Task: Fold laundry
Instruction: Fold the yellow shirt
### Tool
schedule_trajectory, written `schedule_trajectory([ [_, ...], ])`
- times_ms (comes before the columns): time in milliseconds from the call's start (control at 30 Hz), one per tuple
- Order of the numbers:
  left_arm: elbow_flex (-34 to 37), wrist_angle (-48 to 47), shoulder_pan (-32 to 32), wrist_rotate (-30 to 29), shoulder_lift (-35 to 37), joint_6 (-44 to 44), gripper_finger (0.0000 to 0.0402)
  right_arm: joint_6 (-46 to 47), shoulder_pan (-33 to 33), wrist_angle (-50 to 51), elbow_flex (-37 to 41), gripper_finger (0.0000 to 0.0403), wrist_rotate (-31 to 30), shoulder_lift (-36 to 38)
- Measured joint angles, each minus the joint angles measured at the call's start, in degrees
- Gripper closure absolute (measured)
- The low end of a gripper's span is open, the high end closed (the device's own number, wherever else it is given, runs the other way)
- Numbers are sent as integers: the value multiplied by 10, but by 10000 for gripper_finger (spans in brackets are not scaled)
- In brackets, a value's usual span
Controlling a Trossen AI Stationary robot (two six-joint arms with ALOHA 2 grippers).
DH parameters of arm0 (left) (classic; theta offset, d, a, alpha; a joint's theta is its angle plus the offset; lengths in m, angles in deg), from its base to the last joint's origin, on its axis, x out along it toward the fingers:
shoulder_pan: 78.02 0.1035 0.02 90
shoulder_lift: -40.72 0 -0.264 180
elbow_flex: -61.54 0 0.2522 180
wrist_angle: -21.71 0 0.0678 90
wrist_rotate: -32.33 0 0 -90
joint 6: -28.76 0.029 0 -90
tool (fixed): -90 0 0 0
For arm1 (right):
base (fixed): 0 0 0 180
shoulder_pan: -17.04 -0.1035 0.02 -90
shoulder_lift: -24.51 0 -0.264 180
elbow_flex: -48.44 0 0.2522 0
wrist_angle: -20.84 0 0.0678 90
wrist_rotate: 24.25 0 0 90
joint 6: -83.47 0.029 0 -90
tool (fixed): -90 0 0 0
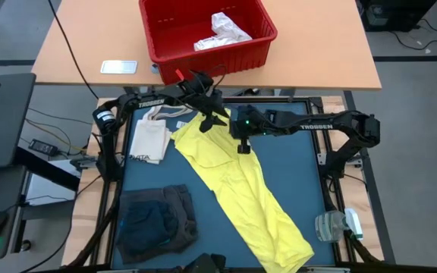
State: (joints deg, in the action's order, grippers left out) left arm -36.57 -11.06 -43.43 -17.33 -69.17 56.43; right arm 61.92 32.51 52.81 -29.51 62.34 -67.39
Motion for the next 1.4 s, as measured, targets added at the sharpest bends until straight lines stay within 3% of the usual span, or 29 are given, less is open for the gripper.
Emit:
schedule_trajectory([
  [100,0,-6,19,-2,0,-48,205,-8,-13,39,0,401,21,0],
  [300,0,-4,66,-23,0,-143,205,-1,-25,91,7,366,197,-23],
  [467,0,-23,78,14,0,-170,205,164,-21,97,14,327,271,-55],
  [600,0,-67,49,61,0,-131,205,286,-11,99,14,292,249,-54],
  [833,0,-179,-42,53,0,39,205,472,20,137,14,259,106,-22],
  [1033,0,-161,-104,-104,-7,100,205,551,31,171,14,259,90,7],
  [1233,1,-182,-108,-130,-63,108,205,584,10,232,14,260,75,37],
  [1400,1,-162,-111,-206,-79,92,227,596,-19,265,14,260,31,63],
])
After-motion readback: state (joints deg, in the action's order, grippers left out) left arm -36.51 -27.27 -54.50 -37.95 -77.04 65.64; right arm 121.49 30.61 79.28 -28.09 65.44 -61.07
